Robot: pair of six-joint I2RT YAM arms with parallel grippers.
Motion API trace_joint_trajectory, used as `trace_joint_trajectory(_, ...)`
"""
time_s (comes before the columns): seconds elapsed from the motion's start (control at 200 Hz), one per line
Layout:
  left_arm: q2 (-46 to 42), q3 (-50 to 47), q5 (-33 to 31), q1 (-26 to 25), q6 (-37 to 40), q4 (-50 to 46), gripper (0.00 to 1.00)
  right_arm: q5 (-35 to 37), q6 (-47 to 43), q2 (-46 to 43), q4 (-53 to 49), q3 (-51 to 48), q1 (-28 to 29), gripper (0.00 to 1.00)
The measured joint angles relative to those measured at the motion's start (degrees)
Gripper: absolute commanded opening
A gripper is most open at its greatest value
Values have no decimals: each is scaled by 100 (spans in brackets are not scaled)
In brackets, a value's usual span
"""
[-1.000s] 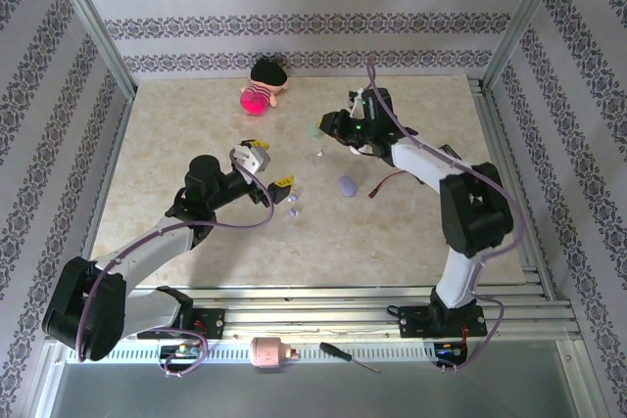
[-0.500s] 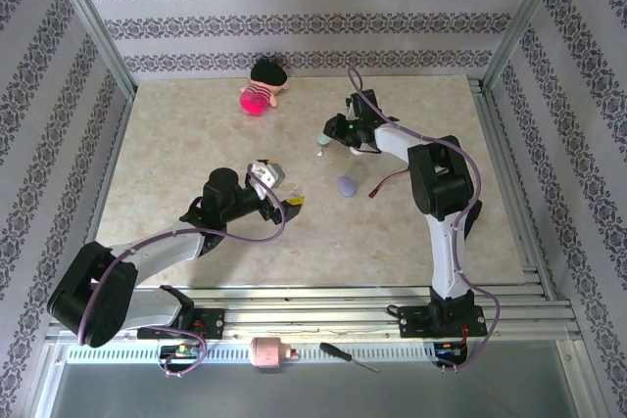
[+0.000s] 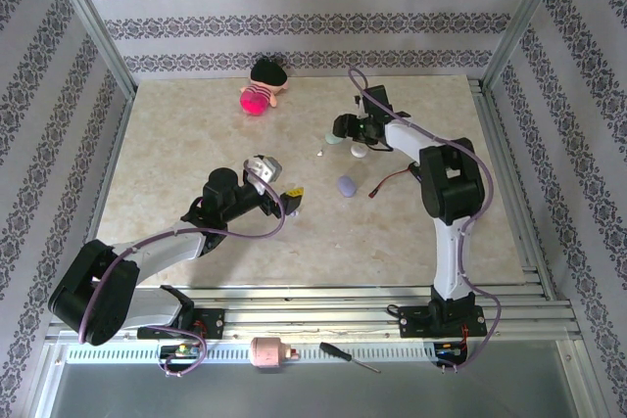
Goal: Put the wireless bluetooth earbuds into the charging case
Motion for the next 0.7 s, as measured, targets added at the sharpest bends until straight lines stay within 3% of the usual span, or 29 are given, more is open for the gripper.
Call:
trace_joint_trajectory(0.19,153,28,-105,105,-444,-4,99,413,-831,-1777,240,-1617,210,76)
trace_joint_trajectory(0.34,280,85,-109,240,-682,-9,99,826,-1224,-2691,584,-2914,778,78)
trace_joint_trajectory(0.51,409,354,-79,382,-837,-35,99,1073,-1283,-2835,719,-3722,1397,78)
trace_joint_trajectory(0.7,470,461,-66,415,-922,-131,99,1191,-1058,-2610,1025,-3941,1471,73)
